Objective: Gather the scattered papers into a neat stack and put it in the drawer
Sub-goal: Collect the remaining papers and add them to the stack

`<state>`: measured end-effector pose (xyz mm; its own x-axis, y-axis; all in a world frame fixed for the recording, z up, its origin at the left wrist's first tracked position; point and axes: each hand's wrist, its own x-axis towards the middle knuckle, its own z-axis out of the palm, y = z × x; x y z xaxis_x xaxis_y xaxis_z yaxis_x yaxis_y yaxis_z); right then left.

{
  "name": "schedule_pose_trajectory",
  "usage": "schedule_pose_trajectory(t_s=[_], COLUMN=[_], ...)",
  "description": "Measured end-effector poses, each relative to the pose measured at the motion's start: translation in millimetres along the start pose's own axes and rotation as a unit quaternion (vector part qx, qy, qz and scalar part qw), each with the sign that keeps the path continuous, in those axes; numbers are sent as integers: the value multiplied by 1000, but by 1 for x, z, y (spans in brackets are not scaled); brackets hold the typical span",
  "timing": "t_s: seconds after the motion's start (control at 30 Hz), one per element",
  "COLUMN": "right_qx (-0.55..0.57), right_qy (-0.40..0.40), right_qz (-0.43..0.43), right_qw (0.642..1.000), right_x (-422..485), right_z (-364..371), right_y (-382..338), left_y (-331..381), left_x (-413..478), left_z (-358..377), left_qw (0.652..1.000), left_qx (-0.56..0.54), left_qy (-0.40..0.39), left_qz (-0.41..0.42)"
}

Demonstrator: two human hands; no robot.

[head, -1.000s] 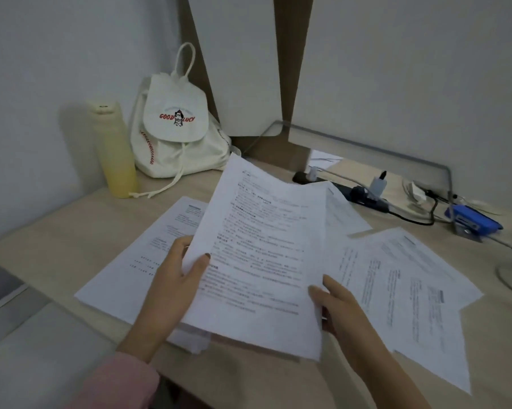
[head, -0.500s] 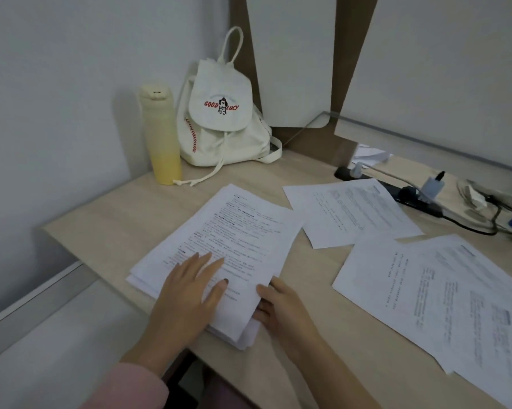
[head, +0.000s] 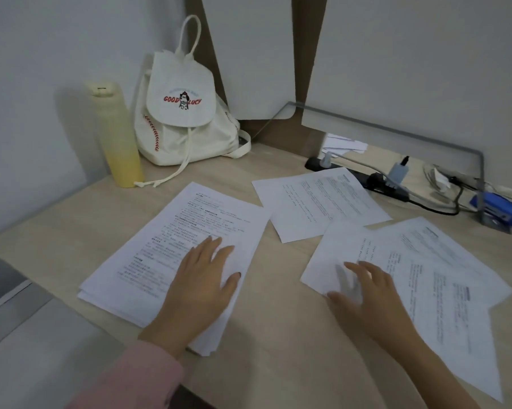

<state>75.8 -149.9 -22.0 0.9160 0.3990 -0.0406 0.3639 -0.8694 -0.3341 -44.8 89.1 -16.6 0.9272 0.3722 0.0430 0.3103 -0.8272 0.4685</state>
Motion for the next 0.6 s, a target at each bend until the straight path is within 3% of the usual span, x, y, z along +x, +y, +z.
schedule_pose_trajectory(t_s=[0.07,0.17,0.37,0.6], right_qx=[-62,-67,-70,22], right_qy=[-48,-23,35,65], right_qz=[6,-11,-78,-122], right_qw=[997,997,994,990], right_x=[-9,-20,-25,-37], right_z=[-5,-3,5,6], right_y=[16,31,47,82], left_y=[34,72,88,87], left_x=[21,50,81,71], left_z=[7,32,81,101], left_qw=[998,993,991,986], left_qx=[21,31,73,121], left_qy=[-25,-67,-97,25], left_qz=[47,95,51,109])
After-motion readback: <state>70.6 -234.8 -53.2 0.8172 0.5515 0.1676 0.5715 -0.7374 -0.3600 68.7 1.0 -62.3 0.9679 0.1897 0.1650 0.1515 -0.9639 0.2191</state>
